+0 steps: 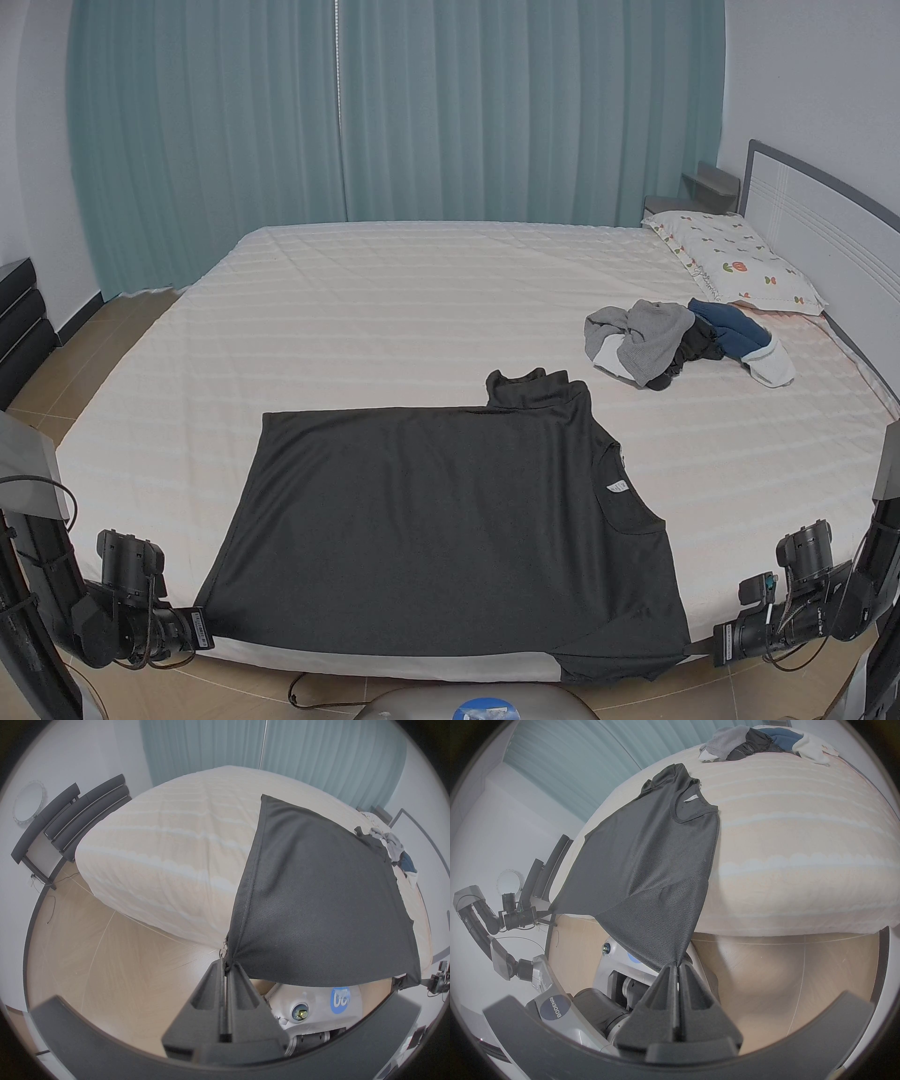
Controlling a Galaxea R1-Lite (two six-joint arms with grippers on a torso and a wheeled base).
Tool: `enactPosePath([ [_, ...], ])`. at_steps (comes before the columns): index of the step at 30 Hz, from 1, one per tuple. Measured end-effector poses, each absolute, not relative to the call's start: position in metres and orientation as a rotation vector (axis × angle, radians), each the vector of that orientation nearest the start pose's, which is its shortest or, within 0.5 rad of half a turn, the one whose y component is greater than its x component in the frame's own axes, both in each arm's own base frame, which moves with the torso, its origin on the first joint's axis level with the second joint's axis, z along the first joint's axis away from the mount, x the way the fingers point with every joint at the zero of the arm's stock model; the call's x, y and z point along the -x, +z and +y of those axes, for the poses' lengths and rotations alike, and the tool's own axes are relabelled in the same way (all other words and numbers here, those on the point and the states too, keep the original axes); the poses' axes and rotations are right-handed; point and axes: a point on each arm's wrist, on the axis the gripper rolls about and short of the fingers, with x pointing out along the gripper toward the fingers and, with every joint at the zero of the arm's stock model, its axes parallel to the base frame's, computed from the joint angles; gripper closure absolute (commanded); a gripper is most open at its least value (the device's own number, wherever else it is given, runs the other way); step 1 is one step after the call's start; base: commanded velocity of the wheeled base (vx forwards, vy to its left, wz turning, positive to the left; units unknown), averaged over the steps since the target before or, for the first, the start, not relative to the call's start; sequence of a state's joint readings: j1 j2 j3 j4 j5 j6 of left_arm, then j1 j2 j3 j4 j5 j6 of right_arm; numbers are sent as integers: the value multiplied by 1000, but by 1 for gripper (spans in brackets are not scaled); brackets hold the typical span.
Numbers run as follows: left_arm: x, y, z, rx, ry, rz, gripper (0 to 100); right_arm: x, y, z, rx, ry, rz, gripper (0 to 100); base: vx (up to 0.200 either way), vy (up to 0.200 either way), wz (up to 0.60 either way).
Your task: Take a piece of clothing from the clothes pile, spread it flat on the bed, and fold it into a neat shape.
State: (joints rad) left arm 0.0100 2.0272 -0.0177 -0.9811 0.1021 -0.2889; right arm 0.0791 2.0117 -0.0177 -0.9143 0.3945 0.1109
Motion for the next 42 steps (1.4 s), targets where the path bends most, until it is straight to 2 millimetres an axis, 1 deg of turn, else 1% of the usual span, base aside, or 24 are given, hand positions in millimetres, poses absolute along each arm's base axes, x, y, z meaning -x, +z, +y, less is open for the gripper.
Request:
enactPosePath([
  [8,-167,-8,4,159,242,1107,100,-160,0,23,-247,378,1139,100,0,0,0],
  [15,-158,-3,4,129,229,1149,100,-155,5,22,-218,360,1143,100,0,0,0],
  [28,-153,0,4,92,253,1169,100,-144,11,21,-203,364,1187,100,0,0,0],
  [36,-144,4,4,48,228,1217,100,-138,15,21,-200,366,1203,100,0,0,0],
  [42,-146,8,3,53,223,1176,100,-137,21,23,-196,385,1160,100,0,0,0],
])
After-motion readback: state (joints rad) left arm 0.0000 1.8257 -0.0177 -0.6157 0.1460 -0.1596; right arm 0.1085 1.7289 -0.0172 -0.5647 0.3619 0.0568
